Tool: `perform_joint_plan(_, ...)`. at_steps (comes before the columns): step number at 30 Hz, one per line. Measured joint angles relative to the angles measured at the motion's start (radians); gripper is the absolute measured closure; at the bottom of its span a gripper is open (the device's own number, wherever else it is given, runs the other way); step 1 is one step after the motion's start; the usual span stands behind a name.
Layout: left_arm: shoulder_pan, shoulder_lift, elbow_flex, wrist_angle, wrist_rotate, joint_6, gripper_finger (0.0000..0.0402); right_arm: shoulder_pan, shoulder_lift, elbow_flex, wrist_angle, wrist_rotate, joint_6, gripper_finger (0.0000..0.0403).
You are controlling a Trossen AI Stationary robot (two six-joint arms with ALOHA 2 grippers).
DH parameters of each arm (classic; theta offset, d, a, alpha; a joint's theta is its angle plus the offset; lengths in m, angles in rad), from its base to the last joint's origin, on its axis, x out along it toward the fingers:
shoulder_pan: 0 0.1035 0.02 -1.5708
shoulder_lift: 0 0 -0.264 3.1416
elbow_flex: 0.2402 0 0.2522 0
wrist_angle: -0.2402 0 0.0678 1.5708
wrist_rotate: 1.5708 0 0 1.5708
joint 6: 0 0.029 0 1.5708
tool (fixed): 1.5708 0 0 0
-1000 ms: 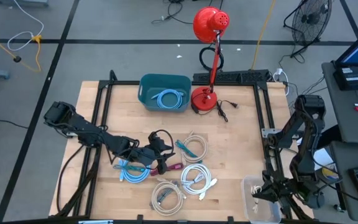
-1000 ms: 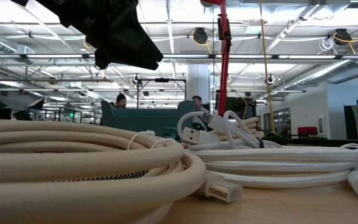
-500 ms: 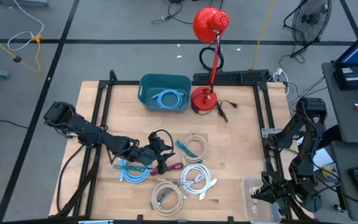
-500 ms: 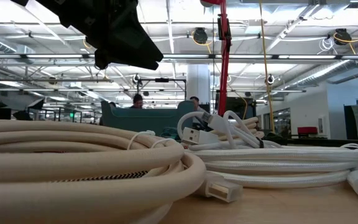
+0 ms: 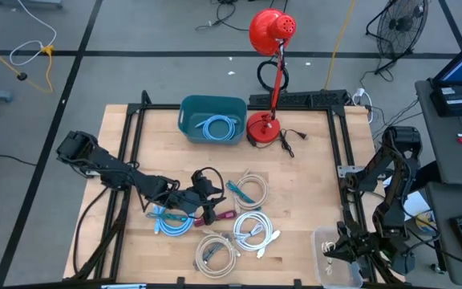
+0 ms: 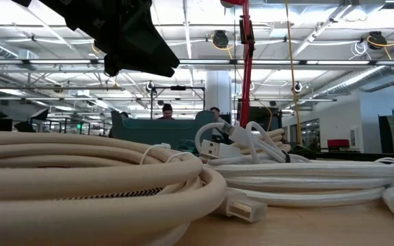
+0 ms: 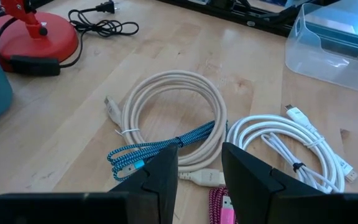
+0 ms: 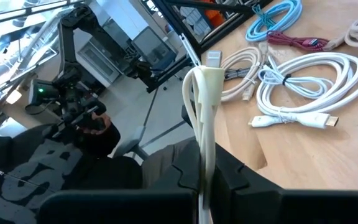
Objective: Pick & Place USB Port
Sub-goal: Put the light brown charger cable into the transparent bin
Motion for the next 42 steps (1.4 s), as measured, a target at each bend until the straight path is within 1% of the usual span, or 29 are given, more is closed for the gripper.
perform_joint_plan(9,0.000,0.000,0.000,0.000,0.000,0.000,0.0275,-0.014,0.000,0.000,0.000,-0.030,0.001,0.0396)
perform_joint_plan(14,0.000,0.000,0.000,0.000,0.000,0.000,0.0275,-0.031,0.000,0.000,-0.029,-0.079,0.014,0.0395)
perform_joint_plan(16,0.000,0.000,0.000,-0.001,0.000,0.000,0.0275,-0.035,0.000,0.000,-0.070,-0.082,0.060,0.0395)
perform_joint_plan(25,0.000,0.000,0.000,-0.002,0.000,0.000,0.0275,-0.054,-0.002,0.000,-0.266,-0.160,0.332,0.0395)
perform_joint_plan(28,0.000,0.000,0.000,-0.001,-0.001,0.000,0.0275,-0.076,-0.004,0.000,-0.319,-0.217,0.409,0.0398)
perform_joint_plan(34,0.000,0.000,0.000,-0.002,-0.001,0.000,0.0275,-0.128,-0.010,0.004,-0.452,-0.378,0.561,0.0400)
perform_joint_plan(36,0.000,0.000,0.000,-0.001,-0.001,0.000,0.0275,-0.135,-0.017,0.004,-0.489,-0.402,0.593,0.0400)
perform_joint_plan(38,0.000,0.000,0.000,-0.002,-0.001,0.000,0.0275,-0.144,-0.025,0.004,-0.522,-0.391,0.609,0.0400)
perform_joint_plan(39,0.000,0.000,0.000,-0.002,-0.001,0.000,0.0275,-0.150,-0.029,0.001,-0.533,-0.380,0.607,0.0400)
perform_joint_plan(42,0.000,0.000,0.000,-0.003,-0.001,0.000,0.0275,-0.179,-0.036,-0.003,-0.566,-0.398,0.596,0.0400)
